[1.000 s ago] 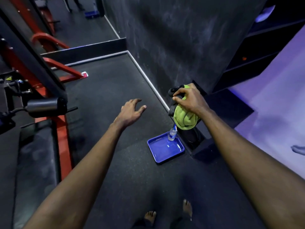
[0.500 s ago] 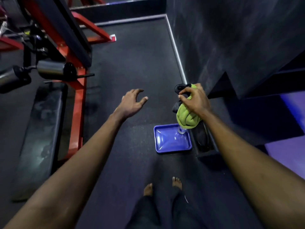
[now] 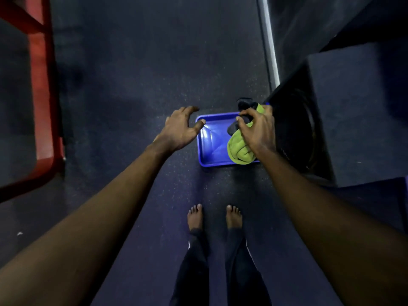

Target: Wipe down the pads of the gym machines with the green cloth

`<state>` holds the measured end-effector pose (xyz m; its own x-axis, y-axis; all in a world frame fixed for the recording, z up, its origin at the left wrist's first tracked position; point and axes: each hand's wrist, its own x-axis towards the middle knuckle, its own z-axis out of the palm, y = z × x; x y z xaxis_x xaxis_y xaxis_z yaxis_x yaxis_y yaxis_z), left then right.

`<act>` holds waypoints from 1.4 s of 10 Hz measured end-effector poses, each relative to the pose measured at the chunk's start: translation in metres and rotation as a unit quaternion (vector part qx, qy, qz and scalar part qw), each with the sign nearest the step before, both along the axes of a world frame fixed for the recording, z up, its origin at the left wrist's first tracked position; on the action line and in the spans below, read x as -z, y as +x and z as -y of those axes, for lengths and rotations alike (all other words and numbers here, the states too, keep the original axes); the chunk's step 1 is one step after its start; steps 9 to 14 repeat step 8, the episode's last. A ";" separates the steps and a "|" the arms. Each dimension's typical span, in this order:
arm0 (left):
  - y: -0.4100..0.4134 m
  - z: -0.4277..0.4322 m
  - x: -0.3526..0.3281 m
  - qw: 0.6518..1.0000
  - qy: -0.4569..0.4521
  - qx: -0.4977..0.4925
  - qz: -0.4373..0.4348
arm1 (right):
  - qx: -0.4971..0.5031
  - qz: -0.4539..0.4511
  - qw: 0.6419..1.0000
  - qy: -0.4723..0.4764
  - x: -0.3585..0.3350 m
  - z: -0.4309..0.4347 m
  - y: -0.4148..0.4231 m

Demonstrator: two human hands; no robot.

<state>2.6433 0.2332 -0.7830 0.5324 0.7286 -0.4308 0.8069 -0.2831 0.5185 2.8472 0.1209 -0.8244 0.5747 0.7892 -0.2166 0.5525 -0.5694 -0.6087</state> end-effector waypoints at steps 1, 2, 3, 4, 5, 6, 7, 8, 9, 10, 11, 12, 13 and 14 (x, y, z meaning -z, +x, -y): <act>0.004 0.002 0.110 1.000 -0.021 0.000 -0.013 | -0.003 0.005 1.000 -0.024 0.111 0.000 0.002; 0.002 0.002 0.164 0.999 -0.025 -0.007 -0.022 | -0.003 0.004 0.999 -0.034 0.166 0.000 0.002; 0.002 0.005 0.233 1.000 -0.016 -0.008 -0.023 | -0.020 0.008 0.999 -0.046 0.237 0.002 0.003; 0.002 0.008 0.266 1.000 -0.011 -0.004 -0.023 | -0.026 0.004 0.998 -0.051 0.275 0.001 0.006; 0.002 0.004 0.306 1.000 -0.002 0.005 -0.029 | -0.038 -0.003 0.998 -0.052 0.313 -0.009 0.012; 0.005 0.003 0.321 1.000 0.000 0.008 -0.020 | -0.064 -0.008 0.995 -0.073 0.330 -0.013 0.016; 0.012 -0.002 0.325 1.000 0.006 -0.010 0.009 | -0.055 -0.022 0.991 -0.119 0.337 -0.020 0.012; 0.011 -0.004 0.317 0.999 0.004 -0.021 0.025 | -0.046 -0.038 0.993 -0.106 0.327 -0.020 0.009; 0.011 -0.004 0.317 0.999 0.004 -0.021 0.025 | -0.046 -0.038 0.993 -0.106 0.327 -0.020 0.009; 0.011 -0.004 0.317 0.999 0.004 -0.021 0.025 | -0.046 -0.038 0.993 -0.106 0.327 -0.020 0.009; 0.011 -0.004 0.317 0.999 0.004 -0.021 0.025 | -0.046 -0.038 0.993 -0.106 0.327 -0.020 0.009; 0.011 -0.004 0.317 0.999 0.004 -0.021 0.025 | -0.046 -0.038 0.993 -0.106 0.327 -0.020 0.009; 0.011 -0.004 0.317 0.999 0.004 -0.021 0.025 | -0.046 -0.038 0.993 -0.106 0.327 -0.020 0.009; 0.011 -0.004 0.317 0.999 0.004 -0.021 0.025 | -0.046 -0.038 0.993 -0.106 0.327 -0.020 0.009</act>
